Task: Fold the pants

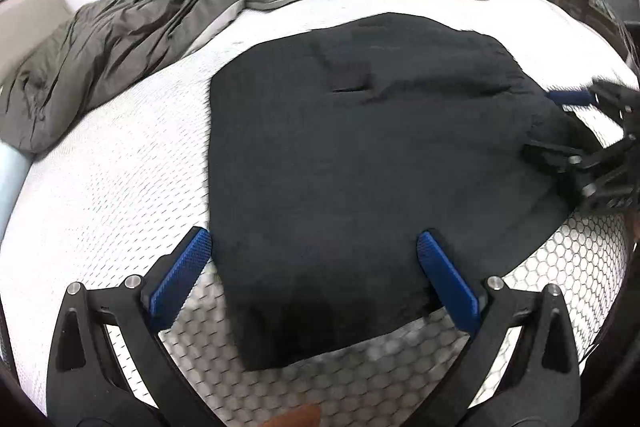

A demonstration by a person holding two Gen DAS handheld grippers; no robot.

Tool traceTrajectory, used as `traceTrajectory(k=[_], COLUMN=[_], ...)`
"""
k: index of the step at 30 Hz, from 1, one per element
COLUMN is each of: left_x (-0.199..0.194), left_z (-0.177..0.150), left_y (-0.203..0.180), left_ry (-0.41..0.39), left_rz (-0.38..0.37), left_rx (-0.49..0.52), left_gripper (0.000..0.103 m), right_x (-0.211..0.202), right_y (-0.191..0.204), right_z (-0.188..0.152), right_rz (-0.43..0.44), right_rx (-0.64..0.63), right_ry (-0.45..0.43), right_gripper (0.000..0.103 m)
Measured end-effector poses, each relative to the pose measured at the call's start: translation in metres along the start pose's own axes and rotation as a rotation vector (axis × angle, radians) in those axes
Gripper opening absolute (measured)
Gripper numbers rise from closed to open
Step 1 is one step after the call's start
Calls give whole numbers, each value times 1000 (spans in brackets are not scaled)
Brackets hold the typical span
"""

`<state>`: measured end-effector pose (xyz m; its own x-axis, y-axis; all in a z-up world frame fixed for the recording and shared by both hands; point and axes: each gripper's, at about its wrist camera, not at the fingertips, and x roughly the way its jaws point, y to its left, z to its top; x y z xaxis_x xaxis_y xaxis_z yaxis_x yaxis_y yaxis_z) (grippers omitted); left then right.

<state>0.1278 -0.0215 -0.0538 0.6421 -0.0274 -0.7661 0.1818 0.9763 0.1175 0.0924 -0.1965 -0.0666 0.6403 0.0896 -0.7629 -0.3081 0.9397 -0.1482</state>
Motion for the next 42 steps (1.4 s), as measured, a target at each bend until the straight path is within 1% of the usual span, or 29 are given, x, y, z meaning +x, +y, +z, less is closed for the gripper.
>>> traceTrajectory(k=[2, 6, 8, 10, 12, 13, 14, 15, 16, 17, 18, 19, 20, 21, 22, 23, 25, 27, 28, 30, 31, 34, 35, 36, 37, 38, 39, 41, 42], left_x=[-5, -24, -23, -13, 1, 7, 13, 17, 20, 20, 18, 16, 12, 9, 7, 5, -1, -7, -11, -16, -16, -7, -2, 6, 18, 24, 35, 45, 44], left_z=[0, 6, 13, 21, 28, 31, 33, 34, 34, 31, 29, 25, 20, 15, 11, 7, 2, 4, 7, 14, 21, 45, 53, 62, 69, 70, 71, 71, 70], left_y=[8, 14, 11, 3, -6, -11, -13, -12, -7, -4, 1, 5, 15, 25, 33, 43, 54, 64, 67, 67, 64, 50, 45, 38, 32, 26, 25, 28, 29], left_ry=[-1, -70, -78, -68, -51, -42, -34, -27, -18, -15, -16, -15, -14, -13, -12, -9, -20, -41, -63, -95, -107, -126, -129, -120, -83, -52, -8, 7, 5], left_rz=[10, -17, -19, -10, 7, 13, 8, -3, -30, -47, -43, -37, -26, -15, -22, -32, 4, -8, -10, -13, -20, -53, -62, -63, -63, -71, -96, -113, -112], left_rx=[-28, -64, -65, -46, -11, 12, 30, 35, 24, 16, 13, 12, 3, -11, -35, -70, -110, -147, -172, -187, -182, -130, -104, -68, -38, -21, -16, -12, -7], left_gripper=[103, 102, 103, 103, 103, 103, 103, 103, 100, 93, 89, 88, 88, 88, 88, 87, 87, 86, 86, 86, 86, 86, 84, 79, 63, 41, 34, 33, 33], right_x=[-2, -18, -32, -35, -30, -26, -19, -13, -6, 5, 11, 15, 12, 9, 5, 1, -5, -11, -16, -24, -28, -28, -25, -20, -10, -1, 8, 37, 44], right_y=[-14, -16, -19, -21, -17, -10, -3, 4, 8, 15, 19, 21, 17, 11, -1, -18, -43, -55, -58, -58, -55, -36, -28, -17, -3, 9, 13, 26, 25], right_z=[-5, -4, -1, 5, 18, 23, 30, 34, 36, 36, 33, 30, 27, 25, 23, 20, 14, 12, 13, 18, 22, 41, 47, 54, 64, 68, 72, 74, 73], right_rz=[54, 85, 115, 137, 153, 144, 136, 136, 132, 87, 35, -32, -96, -106, -96, -81, -58, -34, -24, 12, 45, 129, 148, 157, 144, 126, 119, 82, 63], right_rx=[58, 58, 96, 132, 134, 117, 87, 61, 39, -9, -54, -104, -129, -115, -73, -14, 76, 126, 155, 179, 189, 156, 130, 94, 36, -7, -31, -100, -115], right_ry=[11, -29, -85, -114, -128, -131, -125, -111, -90, -44, -19, -4, 2, 4, 3, 3, -3, -20, -36, -72, -104, -144, -140, -128, -100, -75, -52, 43, 59], right_gripper=[88, 88, 88, 88, 88, 83, 69, 62, 55, 44, 39, 39, 48, 53, 59, 60, 60, 60, 60, 67, 70, 70, 70, 69, 59, 48, 43, 32, 32])
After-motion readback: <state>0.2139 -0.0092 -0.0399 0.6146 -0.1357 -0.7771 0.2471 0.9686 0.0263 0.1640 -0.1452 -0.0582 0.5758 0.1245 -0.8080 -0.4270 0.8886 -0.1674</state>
